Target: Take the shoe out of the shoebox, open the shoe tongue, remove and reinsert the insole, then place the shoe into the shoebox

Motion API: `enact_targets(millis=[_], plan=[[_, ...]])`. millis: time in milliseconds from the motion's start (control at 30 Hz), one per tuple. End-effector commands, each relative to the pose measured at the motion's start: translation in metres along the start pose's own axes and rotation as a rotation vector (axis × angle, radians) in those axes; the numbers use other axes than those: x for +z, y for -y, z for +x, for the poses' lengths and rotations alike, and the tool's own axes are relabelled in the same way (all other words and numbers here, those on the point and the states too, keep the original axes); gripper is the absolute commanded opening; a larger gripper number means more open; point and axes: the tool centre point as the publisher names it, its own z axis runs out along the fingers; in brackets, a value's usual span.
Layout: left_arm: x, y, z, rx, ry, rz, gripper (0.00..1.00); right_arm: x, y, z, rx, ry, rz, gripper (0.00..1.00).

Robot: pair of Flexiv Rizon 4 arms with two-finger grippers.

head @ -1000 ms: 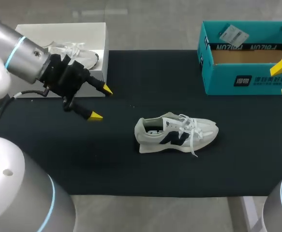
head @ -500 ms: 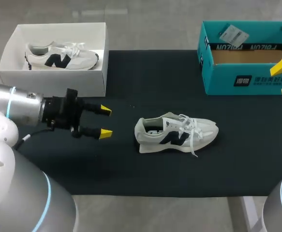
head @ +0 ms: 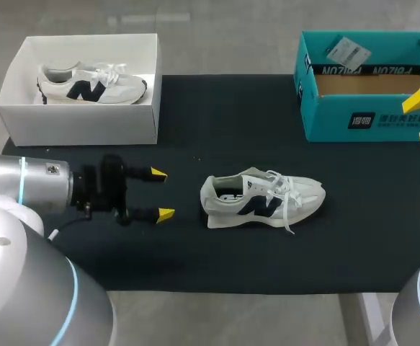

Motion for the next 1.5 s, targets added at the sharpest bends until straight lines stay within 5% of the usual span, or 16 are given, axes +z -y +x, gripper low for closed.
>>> enact_targets(millis=[33,500,800,1167,1500], plan=[[0.003,-0.003,-0.008,0.018,-0.096,0.002,1.0,0.0,0.0,0.0,0.001,0.002,0.0,1.0],[0.024,-0.026,-0.005,0.081,-0.225,-0.054,1.0,0.0,0.0,0.0,0.001,0.002,0.0,1.0],[0.052,-0.049,-0.016,0.087,-0.143,-0.069,1.0,0.0,0.0,0.0,0.001,0.002,0.0,1.0],[0.084,-0.047,-0.039,0.075,-0.102,-0.033,1.0,0.0,0.0,0.0,0.001,0.002,0.0,1.0],[0.115,-0.05,-0.034,0.06,-0.105,-0.011,1.0,0.0,0.0,0.0,0.001,0.002,0.0,1.0]])
